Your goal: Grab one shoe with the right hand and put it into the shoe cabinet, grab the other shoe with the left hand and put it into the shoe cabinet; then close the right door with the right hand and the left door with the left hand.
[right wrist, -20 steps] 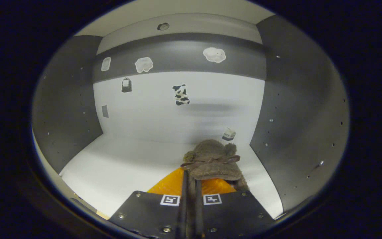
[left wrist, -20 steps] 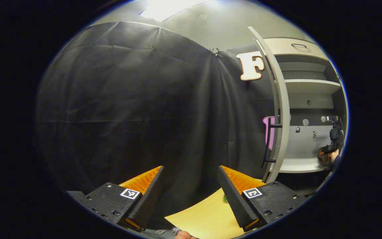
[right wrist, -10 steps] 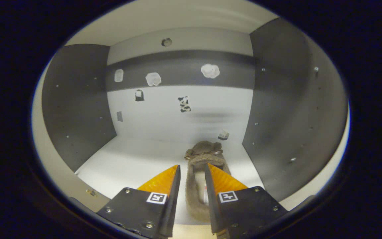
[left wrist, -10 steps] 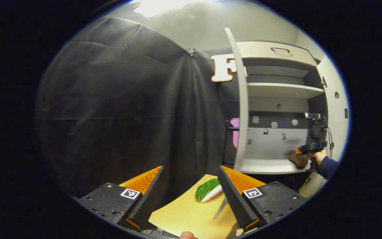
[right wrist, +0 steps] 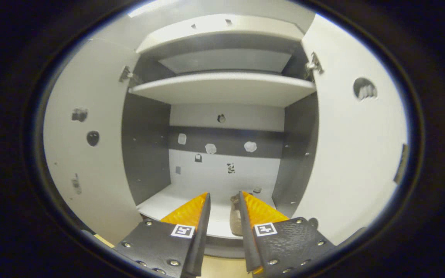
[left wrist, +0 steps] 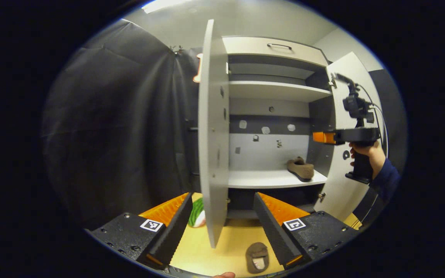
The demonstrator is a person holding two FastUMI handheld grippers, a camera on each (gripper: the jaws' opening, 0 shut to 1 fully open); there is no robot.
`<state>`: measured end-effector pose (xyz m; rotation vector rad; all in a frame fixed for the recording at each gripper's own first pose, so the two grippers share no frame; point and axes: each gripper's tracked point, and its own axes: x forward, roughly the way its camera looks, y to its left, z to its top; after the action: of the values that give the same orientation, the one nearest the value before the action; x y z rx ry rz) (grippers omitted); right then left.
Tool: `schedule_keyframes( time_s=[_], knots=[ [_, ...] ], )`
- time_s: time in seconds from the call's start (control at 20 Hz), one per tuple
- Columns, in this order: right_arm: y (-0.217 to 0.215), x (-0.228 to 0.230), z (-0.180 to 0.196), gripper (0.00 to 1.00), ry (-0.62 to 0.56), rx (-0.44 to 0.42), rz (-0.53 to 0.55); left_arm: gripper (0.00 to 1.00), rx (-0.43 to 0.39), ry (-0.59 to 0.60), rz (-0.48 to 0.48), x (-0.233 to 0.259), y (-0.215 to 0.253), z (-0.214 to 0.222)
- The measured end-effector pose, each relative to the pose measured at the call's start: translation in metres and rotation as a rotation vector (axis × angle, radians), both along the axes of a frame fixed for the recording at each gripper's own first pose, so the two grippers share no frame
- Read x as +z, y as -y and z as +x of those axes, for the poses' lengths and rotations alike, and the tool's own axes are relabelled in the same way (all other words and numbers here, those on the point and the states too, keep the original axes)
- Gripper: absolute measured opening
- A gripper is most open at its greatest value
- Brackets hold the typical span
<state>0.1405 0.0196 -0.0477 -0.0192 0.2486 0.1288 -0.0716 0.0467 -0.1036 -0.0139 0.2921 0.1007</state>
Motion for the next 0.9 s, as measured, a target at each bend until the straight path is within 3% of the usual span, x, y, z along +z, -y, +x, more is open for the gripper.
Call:
schedule_keyframes(
  time_s=[0.3, 0.4, 0.5, 0.55, 0.7, 0.9],
  knots=[
    [0.008, 0.075, -0.074, 0.45, 0.116, 0.005, -0.006, 0.98, -0.122, -0.214, -0.071, -0.106, 0.037, 0.006],
    [0.013, 0.092, -0.092, 0.39, 0.134, -0.002, 0.002, 0.98, -0.146, -0.311, -0.076, -0.149, 0.043, 0.004],
    [0.023, 0.109, -0.101, 0.49, 0.163, -0.027, 0.005, 0.99, -0.164, -0.408, -0.093, -0.194, 0.046, 0.001],
    [0.032, 0.116, -0.105, 0.46, 0.176, -0.046, -0.001, 0.98, -0.177, -0.461, -0.102, -0.218, 0.049, -0.005],
    [0.051, 0.135, -0.115, 0.53, 0.219, -0.102, -0.016, 0.96, -0.209, -0.638, -0.133, -0.281, 0.045, -0.023],
    [0.080, 0.148, -0.125, 0.53, 0.255, -0.184, -0.059, 0.93, -0.229, -0.815, -0.203, -0.310, 0.041, -0.045]
  ],
)
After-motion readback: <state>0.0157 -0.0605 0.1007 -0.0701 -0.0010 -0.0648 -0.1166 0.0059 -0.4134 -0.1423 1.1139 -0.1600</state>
